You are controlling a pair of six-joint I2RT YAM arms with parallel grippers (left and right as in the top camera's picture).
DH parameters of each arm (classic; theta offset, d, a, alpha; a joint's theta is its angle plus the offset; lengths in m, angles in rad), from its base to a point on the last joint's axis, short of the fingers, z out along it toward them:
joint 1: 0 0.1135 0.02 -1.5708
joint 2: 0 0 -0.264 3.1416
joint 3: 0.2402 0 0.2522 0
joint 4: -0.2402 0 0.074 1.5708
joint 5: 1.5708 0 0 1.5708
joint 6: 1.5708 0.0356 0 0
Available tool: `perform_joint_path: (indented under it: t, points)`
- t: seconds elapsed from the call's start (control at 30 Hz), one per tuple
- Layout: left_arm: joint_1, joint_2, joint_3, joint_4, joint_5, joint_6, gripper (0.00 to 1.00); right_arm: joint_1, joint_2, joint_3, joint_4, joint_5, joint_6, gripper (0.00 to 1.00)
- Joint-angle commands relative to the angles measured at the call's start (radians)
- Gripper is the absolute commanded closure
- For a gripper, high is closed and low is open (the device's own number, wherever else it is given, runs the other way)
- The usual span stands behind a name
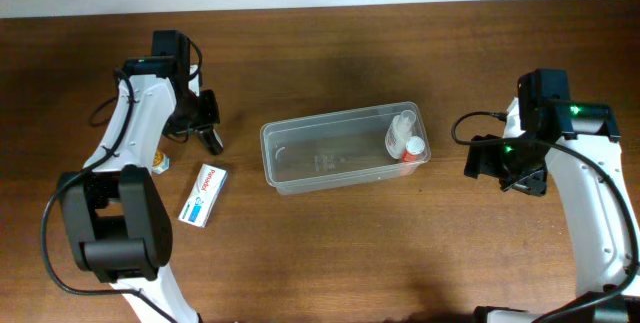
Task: Pack container
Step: 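Grasp the dark white-capped bottle with the left gripper, then lower the dark bottle into the container and open the left gripper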
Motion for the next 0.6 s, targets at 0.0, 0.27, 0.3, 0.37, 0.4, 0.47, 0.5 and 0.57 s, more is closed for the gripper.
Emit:
perform_joint_path:
  t: [0.0,0.27,0.3,0.37,0.4,0.47,0.5,0.57]
  points:
    - [-0.008,-0.031,0.073,-0.077,0.019,-0.002,1.0,-0.003,0.0,-0.006,0.002,-0.01,-0.025,0.18]
    - [-0.135,-0.22,0.336,-0.205,0.018,0.031,1.0,-0.003,0.0,-0.006,0.005,-0.01,-0.025,0.18]
    - [-0.166,-0.241,0.342,-0.202,0.014,0.04,1.0,-0.003,0.0,-0.006,0.006,-0.01,-0.025,0.18]
    - [-0.219,-0.26,0.342,-0.202,0.015,0.058,0.99,-0.003,0.0,-0.006,0.01,-0.01,-0.025,0.18]
    - [-0.269,-0.261,0.342,-0.212,0.016,0.078,1.0,-0.003,0.0,-0.006,0.011,-0.01,-0.025,0.18]
    - [-0.341,-0.249,0.339,-0.228,0.016,0.089,1.0,-0.003,0.0,-0.006,0.012,-0.01,-0.025,0.18]
    - [-0.37,-0.242,0.335,-0.228,0.016,0.089,1.0,-0.003,0.0,-0.006,0.011,-0.01,-0.025,0.18]
    - [-0.46,-0.212,0.326,-0.22,0.016,0.088,0.99,-0.003,0.0,-0.006,0.011,-0.01,-0.025,0.18]
